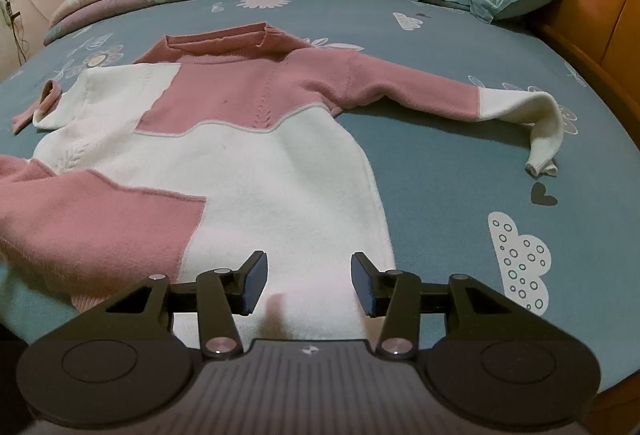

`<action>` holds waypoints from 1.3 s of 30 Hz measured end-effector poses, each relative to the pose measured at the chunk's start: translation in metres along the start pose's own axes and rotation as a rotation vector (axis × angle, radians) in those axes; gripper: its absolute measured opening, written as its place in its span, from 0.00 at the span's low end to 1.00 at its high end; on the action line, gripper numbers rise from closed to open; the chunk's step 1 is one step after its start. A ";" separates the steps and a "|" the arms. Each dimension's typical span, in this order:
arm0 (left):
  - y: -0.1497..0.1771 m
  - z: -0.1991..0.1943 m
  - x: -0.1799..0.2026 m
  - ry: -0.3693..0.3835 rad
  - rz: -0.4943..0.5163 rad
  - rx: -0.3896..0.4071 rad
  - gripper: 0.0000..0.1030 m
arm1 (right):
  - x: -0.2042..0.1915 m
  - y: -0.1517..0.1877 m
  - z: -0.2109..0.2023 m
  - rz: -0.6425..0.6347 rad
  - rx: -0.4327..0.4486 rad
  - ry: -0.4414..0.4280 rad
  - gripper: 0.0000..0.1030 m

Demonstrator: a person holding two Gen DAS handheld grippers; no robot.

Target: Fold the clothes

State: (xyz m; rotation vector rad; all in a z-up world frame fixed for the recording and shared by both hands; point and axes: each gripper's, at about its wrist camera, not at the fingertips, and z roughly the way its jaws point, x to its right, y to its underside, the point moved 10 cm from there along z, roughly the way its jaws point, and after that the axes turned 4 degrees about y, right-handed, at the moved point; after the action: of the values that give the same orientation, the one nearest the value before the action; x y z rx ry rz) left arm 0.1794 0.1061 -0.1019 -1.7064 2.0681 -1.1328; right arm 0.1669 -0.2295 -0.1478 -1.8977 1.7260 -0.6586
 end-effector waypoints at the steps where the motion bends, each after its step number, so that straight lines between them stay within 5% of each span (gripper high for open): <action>1: 0.001 -0.003 0.000 0.005 -0.018 0.011 0.14 | 0.000 0.000 -0.001 0.001 0.002 -0.001 0.50; 8: -0.005 -0.030 0.018 0.103 -0.062 0.113 0.14 | 0.004 0.000 -0.001 0.010 0.000 0.006 0.55; 13: -0.003 -0.027 0.003 -0.048 -0.007 0.079 0.14 | -0.002 0.002 0.002 0.010 -0.012 -0.004 0.55; 21: 0.016 -0.001 -0.004 -0.063 -0.010 -0.006 0.15 | -0.011 0.001 0.000 -0.025 -0.007 -0.016 0.59; 25: 0.028 0.008 0.015 -0.068 0.094 -0.049 0.22 | -0.018 0.003 -0.004 -0.057 -0.004 -0.044 0.59; 27: 0.034 0.011 0.030 -0.079 0.195 -0.062 0.33 | -0.026 0.004 -0.007 -0.099 0.006 -0.067 0.59; 33: 0.054 0.018 0.083 -0.063 0.502 -0.086 0.38 | -0.074 0.012 -0.023 -0.365 0.069 -0.190 0.59; 39: 0.066 0.021 0.123 0.005 0.625 -0.090 0.44 | -0.129 0.042 -0.035 -0.712 0.084 -0.378 0.32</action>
State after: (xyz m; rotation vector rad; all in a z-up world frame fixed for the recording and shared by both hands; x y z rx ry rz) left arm 0.1077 -0.0132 -0.1255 -0.9525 2.4236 -0.8448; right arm 0.1018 -0.1055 -0.1513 -2.3850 0.7626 -0.5459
